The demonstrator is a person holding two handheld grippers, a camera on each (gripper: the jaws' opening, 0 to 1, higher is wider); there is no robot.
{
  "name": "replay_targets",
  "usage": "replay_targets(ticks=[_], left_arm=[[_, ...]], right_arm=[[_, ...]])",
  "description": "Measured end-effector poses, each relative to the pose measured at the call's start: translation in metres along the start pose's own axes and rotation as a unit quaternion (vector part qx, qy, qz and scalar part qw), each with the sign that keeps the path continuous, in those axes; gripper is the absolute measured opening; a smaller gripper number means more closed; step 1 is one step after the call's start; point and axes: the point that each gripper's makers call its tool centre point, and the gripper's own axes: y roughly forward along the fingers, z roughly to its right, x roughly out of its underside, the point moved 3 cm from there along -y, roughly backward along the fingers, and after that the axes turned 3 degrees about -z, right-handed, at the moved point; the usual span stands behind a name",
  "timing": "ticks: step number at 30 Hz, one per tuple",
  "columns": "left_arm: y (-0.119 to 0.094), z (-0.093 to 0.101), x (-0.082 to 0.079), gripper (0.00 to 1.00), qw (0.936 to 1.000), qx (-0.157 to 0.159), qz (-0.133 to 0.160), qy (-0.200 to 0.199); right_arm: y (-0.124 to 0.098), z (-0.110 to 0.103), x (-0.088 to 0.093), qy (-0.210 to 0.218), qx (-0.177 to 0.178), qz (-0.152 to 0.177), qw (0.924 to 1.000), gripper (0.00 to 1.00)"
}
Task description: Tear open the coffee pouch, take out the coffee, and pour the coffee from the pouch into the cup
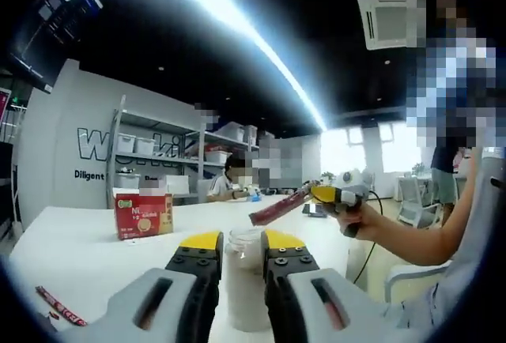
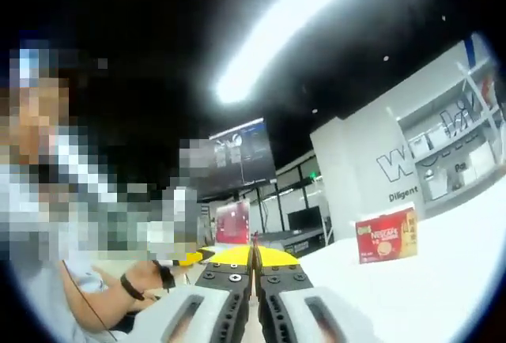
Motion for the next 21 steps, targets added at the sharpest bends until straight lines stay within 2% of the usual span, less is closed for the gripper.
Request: replay_targets(ticks=[4, 5, 12, 16, 17, 19, 20, 21], left_arm=[[-0.001, -0.003, 0.003, 0.22, 1.0000, -0.005, -0.005, 0.004], [-0.001, -0.005, 0.007, 0.22, 0.9997, -0.010, -0.017, 0.013], [-0.010, -0.023, 0.013, 0.22, 0.9962, -0.061, -0.051, 0.033], [-0.025, -0.039, 0.009, 0.22, 0.9926, -0.099, -0.055, 0.044], [-0.033, -0.047, 0.009, 0.22, 0.9898, -0.116, -0.063, 0.054], [-0.046, -0.062, 0.008, 0.22, 0.9847, -0.148, -0.069, 0.060], [-0.049, -0.065, 0.008, 0.22, 0.9838, -0.155, -0.068, 0.060], [-0.062, -0.075, 0.004, 0.22, 0.9818, -0.173, -0.059, 0.049]], right_arm=[[0.000, 0.000, 0.002, -0.004, 0.007, -0.003, 1.0000, 0.02], [0.000, -0.001, 0.002, -0.003, 0.008, -0.001, 1.0000, 0.02], [0.016, -0.017, -0.007, -0.002, 0.008, 0.027, 0.9996, 0.02], [0.047, -0.036, -0.008, -0.023, 0.013, 0.036, 0.9990, 0.02], [0.056, -0.041, -0.008, -0.030, 0.017, 0.041, 0.9986, 0.02], [0.075, -0.051, -0.001, -0.034, 0.035, 0.040, 0.9980, 0.02], [0.078, -0.053, 0.001, -0.035, 0.037, 0.040, 0.9979, 0.02], [0.094, -0.063, 0.008, -0.039, 0.043, 0.040, 0.9975, 0.02]])
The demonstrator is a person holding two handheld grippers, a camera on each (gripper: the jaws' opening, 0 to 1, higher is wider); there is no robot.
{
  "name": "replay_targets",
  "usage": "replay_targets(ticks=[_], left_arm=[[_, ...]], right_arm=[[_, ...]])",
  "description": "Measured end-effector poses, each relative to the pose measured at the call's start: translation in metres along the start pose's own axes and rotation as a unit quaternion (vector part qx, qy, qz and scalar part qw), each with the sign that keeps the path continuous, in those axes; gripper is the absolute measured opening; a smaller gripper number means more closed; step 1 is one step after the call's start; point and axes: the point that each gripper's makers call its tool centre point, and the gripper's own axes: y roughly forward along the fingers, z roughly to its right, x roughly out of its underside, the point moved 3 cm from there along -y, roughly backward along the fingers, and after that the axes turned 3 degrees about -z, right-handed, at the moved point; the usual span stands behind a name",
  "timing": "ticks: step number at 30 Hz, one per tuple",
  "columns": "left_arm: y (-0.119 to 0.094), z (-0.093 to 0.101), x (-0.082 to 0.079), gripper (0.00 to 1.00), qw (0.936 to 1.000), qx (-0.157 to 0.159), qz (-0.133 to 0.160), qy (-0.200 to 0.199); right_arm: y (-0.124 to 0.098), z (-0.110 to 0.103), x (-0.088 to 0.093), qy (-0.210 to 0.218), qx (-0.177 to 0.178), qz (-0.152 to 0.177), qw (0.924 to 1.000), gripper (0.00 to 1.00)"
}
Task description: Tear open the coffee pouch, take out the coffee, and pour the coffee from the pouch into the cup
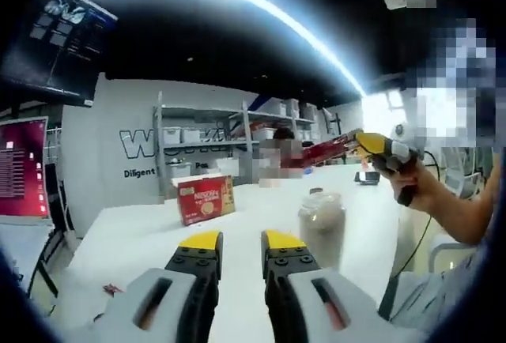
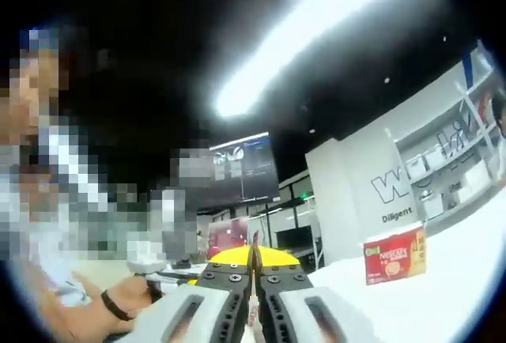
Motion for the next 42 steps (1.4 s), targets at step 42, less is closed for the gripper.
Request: replay_targets(ticks=[42], left_arm=[[-0.066, -0.095, 0.007, 0.22, 0.9895, -0.136, 0.028, -0.041]], right_arm=[[0.230, -0.043, 0.272, -0.101, 0.038, -0.255, 0.9607, 0.31]])
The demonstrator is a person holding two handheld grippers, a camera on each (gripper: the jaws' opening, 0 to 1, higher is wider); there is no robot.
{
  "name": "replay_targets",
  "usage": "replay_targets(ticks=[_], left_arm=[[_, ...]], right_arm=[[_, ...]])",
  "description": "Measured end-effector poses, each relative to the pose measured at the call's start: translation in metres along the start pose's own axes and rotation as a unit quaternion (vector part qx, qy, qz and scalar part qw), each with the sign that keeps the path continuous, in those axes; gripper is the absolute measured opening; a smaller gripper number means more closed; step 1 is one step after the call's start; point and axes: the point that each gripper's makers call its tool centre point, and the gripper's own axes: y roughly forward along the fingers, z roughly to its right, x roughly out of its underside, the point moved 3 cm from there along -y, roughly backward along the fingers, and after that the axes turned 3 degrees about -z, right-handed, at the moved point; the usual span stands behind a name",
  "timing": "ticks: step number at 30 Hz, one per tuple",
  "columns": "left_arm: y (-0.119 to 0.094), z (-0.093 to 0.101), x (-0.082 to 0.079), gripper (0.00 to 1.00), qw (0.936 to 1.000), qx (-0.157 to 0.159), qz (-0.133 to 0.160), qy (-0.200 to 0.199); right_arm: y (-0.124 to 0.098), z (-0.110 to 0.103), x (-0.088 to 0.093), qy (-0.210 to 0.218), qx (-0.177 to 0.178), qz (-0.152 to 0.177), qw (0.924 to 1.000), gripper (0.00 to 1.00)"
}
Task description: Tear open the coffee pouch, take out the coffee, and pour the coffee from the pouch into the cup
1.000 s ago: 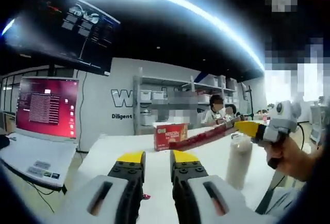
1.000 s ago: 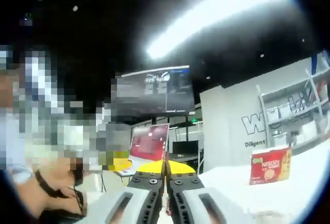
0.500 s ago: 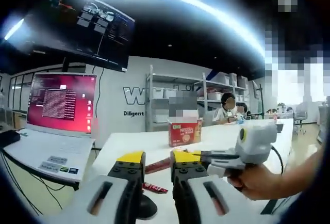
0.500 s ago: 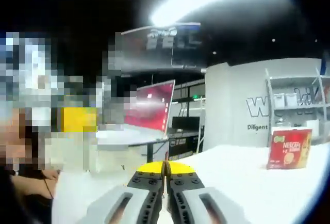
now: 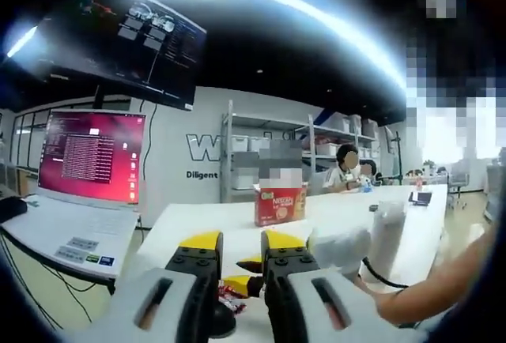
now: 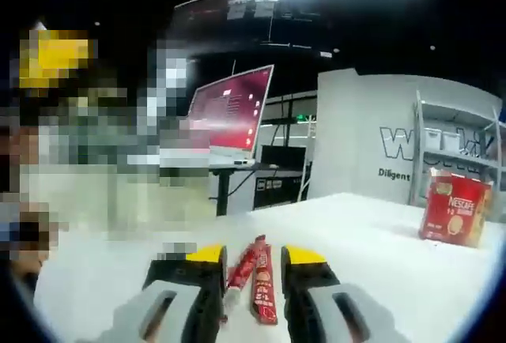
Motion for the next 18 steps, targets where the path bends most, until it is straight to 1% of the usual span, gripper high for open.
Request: replay_targets(ticks=[3, 4, 6, 7, 9, 12, 13, 14, 15, 16, 18], left_arm=[[0.001, 0.005, -0.002, 0.22, 1.0000, 0.006, 0.000, 0.004], [0.001, 0.009, -0.004, 0.22, 0.9999, 0.010, 0.004, 0.005], [0.000, 0.012, -0.008, 0.22, 0.9999, 0.014, 0.009, 0.004], [0.000, 0.013, -0.009, 0.22, 0.9998, 0.015, 0.010, 0.004], [-0.001, 0.016, -0.012, 0.22, 0.9998, 0.017, 0.012, 0.008], [-0.001, 0.019, -0.015, 0.22, 0.9997, 0.019, 0.015, 0.011], [-0.001, 0.020, -0.016, 0.22, 0.9996, 0.020, 0.017, 0.010], [-0.001, 0.020, -0.016, 0.22, 0.9995, 0.022, 0.018, 0.010], [0.000, 0.022, -0.016, 0.22, 0.9995, 0.024, 0.019, 0.009], [0.001, 0.025, -0.017, 0.22, 0.9995, 0.026, 0.019, 0.008], [0.004, 0.033, -0.018, 0.22, 0.9992, 0.035, 0.019, 0.010]], right_arm=[[-0.005, 0.000, -0.004, 0.005, 0.001, 0.003, 1.0000, 0.34], [-0.004, 0.000, -0.008, 0.008, -0.001, 0.010, 0.9999, 0.34], [-0.015, -0.003, -0.022, 0.015, -0.012, 0.025, 0.9995, 0.38], [-0.019, -0.003, -0.025, 0.014, -0.013, 0.027, 0.9995, 0.40], [-0.035, -0.004, -0.037, 0.018, -0.021, 0.042, 0.9987, 0.45], [-0.056, -0.005, -0.043, 0.022, -0.030, 0.050, 0.9981, 0.53], [-0.067, -0.007, -0.044, 0.015, -0.036, 0.057, 0.9976, 0.54], [-0.070, -0.008, -0.045, 0.014, -0.037, 0.058, 0.9975, 0.54], [-0.081, -0.012, -0.043, 0.002, -0.050, 0.059, 0.9970, 0.54], [-0.087, -0.014, -0.043, -0.001, -0.056, 0.060, 0.9967, 0.54], [-0.110, -0.021, -0.039, -0.011, -0.072, 0.066, 0.9952, 0.54]])
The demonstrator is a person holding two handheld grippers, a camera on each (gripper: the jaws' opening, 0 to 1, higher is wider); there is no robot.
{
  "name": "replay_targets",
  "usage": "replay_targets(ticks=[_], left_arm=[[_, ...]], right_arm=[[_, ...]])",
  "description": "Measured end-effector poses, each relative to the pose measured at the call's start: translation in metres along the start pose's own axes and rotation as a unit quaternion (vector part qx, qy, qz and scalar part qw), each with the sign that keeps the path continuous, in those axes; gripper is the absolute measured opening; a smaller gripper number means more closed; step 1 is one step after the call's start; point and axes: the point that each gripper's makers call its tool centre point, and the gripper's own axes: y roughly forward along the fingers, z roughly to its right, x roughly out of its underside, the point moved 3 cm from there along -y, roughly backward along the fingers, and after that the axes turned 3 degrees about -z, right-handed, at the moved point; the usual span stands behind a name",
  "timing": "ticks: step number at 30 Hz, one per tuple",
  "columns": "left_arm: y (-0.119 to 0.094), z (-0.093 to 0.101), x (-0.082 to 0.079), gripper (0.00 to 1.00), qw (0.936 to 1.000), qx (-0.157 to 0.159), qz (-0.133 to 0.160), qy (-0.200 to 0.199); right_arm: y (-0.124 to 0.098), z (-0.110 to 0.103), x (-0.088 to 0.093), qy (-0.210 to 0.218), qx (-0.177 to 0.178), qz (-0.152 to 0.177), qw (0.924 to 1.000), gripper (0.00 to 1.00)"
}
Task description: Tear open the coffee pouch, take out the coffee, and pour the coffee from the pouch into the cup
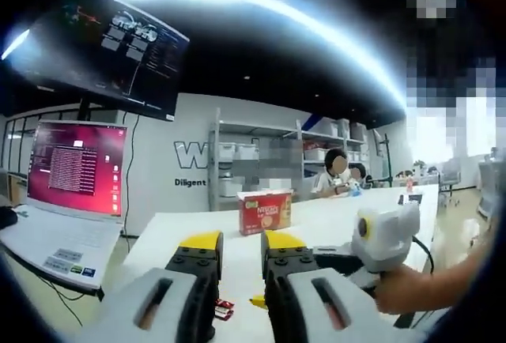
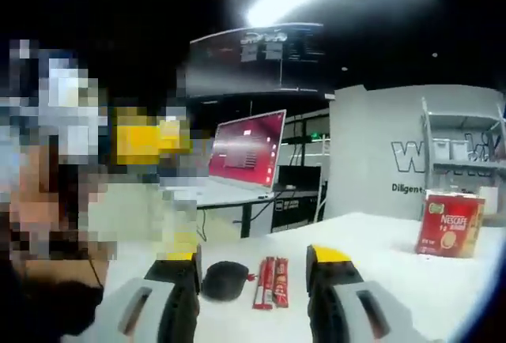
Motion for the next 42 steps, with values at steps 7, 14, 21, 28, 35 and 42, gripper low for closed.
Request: replay_targets(ticks=[7, 14, 21, 28, 35, 42], left_arm=[[0.008, 0.027, -0.009, 0.22, 0.9995, 0.029, 0.007, 0.012], [0.015, 0.049, -0.006, 0.22, 0.9983, 0.053, 0.000, 0.024], [0.014, 0.058, -0.009, 0.22, 0.9979, 0.058, 0.001, 0.029], [0.019, 0.068, -0.007, 0.22, 0.9969, 0.071, -0.002, 0.035], [0.026, 0.077, -0.002, 0.22, 0.9957, 0.083, -0.009, 0.040], [0.029, 0.083, 0.000, 0.21, 0.9949, 0.093, -0.010, 0.039]], right_arm=[[-0.083, -0.026, -0.002, -0.012, -0.040, 0.033, 0.9986, 0.50], [-0.172, -0.026, -0.023, -0.053, -0.009, 0.071, 0.9960, 0.49], [-0.227, 0.061, -0.010, -0.007, 0.113, 0.058, 0.9919, 0.57], [-0.209, 0.114, 0.031, 0.079, 0.106, -0.004, 0.9912, 0.78], [-0.172, 0.118, 0.039, 0.076, 0.088, -0.029, 0.9928, 0.78], [-0.165, 0.112, 0.036, 0.056, 0.081, -0.026, 0.9948, 0.58]])
